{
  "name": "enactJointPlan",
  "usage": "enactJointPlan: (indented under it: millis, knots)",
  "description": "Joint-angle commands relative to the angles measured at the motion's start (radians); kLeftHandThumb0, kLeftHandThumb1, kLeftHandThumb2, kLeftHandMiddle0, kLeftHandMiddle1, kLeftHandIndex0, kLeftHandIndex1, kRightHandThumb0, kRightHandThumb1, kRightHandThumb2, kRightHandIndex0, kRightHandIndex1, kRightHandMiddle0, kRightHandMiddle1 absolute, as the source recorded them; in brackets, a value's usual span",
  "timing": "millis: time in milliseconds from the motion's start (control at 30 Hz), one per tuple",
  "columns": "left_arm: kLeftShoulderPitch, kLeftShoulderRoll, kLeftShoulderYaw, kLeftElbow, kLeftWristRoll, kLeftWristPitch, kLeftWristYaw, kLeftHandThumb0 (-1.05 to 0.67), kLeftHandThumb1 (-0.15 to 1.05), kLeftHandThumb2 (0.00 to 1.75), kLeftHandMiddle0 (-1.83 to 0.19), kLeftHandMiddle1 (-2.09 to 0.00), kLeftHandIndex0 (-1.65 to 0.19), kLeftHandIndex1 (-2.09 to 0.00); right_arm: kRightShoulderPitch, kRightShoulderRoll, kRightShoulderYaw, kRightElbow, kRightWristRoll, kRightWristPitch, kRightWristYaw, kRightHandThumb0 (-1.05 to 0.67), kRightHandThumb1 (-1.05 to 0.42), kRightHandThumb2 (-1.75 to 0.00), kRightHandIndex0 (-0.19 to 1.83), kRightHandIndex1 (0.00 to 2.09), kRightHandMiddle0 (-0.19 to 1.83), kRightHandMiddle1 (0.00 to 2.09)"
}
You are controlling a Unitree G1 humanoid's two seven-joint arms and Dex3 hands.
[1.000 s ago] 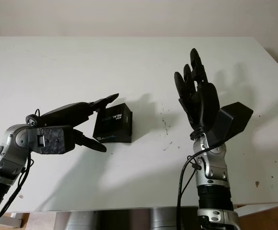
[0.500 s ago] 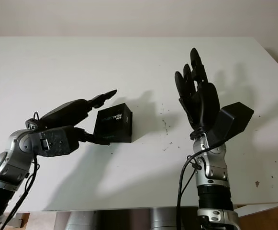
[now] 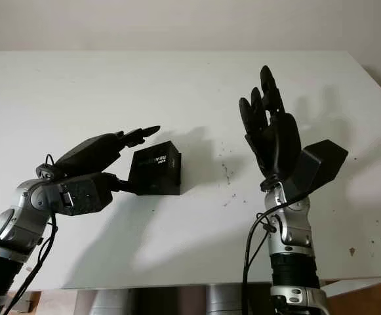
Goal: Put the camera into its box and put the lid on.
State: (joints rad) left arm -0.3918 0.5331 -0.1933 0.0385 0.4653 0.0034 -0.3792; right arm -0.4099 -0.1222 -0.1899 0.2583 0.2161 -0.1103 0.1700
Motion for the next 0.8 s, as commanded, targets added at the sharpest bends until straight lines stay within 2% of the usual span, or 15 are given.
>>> enactJointPlan:
  millis: [0,133,233,433,567,667,700,767]
  knots:
    - [-0.004,0.008,-0.001,-0.014,-0.004,0.017,-0.021,-0.56,0.82,0.05,0.06,-0.74,-0.12,-0.14,-0.001,-0.009,-0.002,-0.025,-0.001,-0.007,-0.001,-0.64,-1.05,-0.27,-0.02,0.05,0.03,0.05]
    - [-0.009,0.014,-0.005,-0.033,0.001,0.051,-0.059,-0.55,0.81,0.05,-0.02,-0.52,-0.11,-0.1,0.0,-0.009,-0.002,-0.021,0.001,-0.014,0.005,-0.63,-1.05,-0.27,-0.02,0.05,0.02,0.05]
    - [-0.01,0.015,-0.009,-0.031,0.006,0.047,-0.066,-0.55,0.8,0.05,-0.03,-0.49,-0.09,-0.09,0.0,-0.008,-0.002,-0.021,0.002,-0.014,0.006,-0.63,-1.05,-0.27,-0.03,0.05,0.02,0.05]
    - [-0.008,0.007,-0.019,-0.017,0.03,0.027,-0.042,-0.53,0.8,0.05,-0.02,-0.61,-0.13,-0.1,0.004,-0.007,-0.004,-0.027,0.001,-0.009,0.002,-0.63,-1.05,-0.27,-0.02,0.05,0.03,0.05]
    - [-0.002,-0.013,-0.016,0.007,0.036,-0.025,0.032,-0.41,0.82,0.06,-0.18,-0.75,-0.33,-0.22,0.005,-0.006,-0.002,-0.029,-0.002,-0.009,-0.004,-0.63,-1.05,-0.26,-0.02,0.05,0.03,0.06]
    - [0.003,-0.025,-0.014,0.029,0.037,-0.068,0.09,-0.31,0.84,0.06,-0.24,-1.02,-0.39,-0.48,0.006,-0.003,-0.002,-0.029,-0.004,-0.011,-0.01,-0.64,-1.05,-0.26,-0.01,0.06,0.04,0.06]
    - [0.004,-0.027,-0.014,0.036,0.037,-0.083,0.105,-0.27,0.86,0.06,-0.26,-1.12,-0.33,-0.72,0.006,-0.003,-0.001,-0.03,-0.004,-0.011,-0.011,-0.64,-1.05,-0.26,-0.01,0.06,0.04,0.06]
    - [0.004,-0.029,-0.013,0.048,0.033,-0.105,0.12,-0.23,0.89,0.06,-0.26,-1.23,-0.23,-1.0,0.007,-0.002,-0.001,-0.031,-0.003,-0.01,-0.012,-0.64,-1.05,-0.26,-0.01,0.06,0.05,0.06]
